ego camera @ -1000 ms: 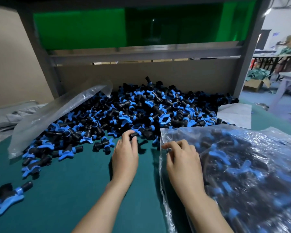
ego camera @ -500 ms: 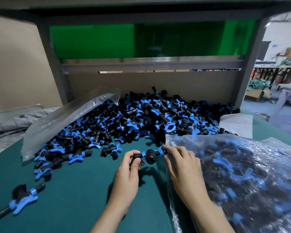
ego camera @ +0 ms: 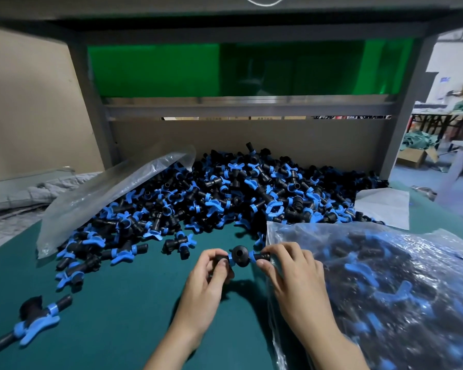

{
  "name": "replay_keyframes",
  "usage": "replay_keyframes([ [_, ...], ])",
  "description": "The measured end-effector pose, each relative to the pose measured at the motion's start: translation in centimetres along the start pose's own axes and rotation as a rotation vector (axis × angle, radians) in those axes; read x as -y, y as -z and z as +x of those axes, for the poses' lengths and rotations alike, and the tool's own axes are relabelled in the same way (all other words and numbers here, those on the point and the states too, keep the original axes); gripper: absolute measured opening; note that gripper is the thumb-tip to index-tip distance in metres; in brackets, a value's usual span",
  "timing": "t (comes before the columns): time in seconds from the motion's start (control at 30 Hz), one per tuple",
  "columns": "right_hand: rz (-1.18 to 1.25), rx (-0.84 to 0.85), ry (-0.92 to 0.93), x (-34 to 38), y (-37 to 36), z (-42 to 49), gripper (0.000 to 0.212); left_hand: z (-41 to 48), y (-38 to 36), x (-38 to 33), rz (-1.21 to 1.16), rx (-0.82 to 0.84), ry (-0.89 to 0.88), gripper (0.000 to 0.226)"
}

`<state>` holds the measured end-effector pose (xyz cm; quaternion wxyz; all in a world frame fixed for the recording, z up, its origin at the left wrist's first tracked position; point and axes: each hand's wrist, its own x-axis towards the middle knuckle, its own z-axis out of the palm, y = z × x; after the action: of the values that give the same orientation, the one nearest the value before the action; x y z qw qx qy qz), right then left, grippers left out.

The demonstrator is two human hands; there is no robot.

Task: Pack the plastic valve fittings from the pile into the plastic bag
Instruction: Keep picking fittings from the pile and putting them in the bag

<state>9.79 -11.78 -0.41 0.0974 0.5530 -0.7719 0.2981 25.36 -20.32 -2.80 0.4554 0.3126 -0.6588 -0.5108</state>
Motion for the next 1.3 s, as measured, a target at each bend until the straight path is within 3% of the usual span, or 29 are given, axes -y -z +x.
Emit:
replay_keyframes([
  [0.27, -0.059, 0.035, -0.005, -0.01, -0.07, 0.00, 0.049, 0.17, -0.05, -0.06, -0.048, -0.003, 0.039, 0.010],
  [0.7, -0.096, 0.052, -0.028, -0.04, -0.16, -0.10, 0.061, 0.01, -0.25, -0.39, 0.021, 0.005, 0.013, 0.025],
  [0.97, -0.113, 0.061, -0.036, -0.04, -0.12, -0.12, 0.054, 0.24, -0.10, -0.10, -0.020, 0.012, 0.018, 0.013],
  [1.13, -0.115, 0.077, -0.037, -0.16, -0.11, -0.13, 0.039, 0.22, 0.14, -0.04, 0.035, 0.045, 0.001, 0.020],
  [1.3, -0.098, 0.049, -0.031, -0.04, -0.09, -0.15, 0.037, 0.24, 0.20, 0.04, 0.049, 0.038, -0.005, 0.019],
])
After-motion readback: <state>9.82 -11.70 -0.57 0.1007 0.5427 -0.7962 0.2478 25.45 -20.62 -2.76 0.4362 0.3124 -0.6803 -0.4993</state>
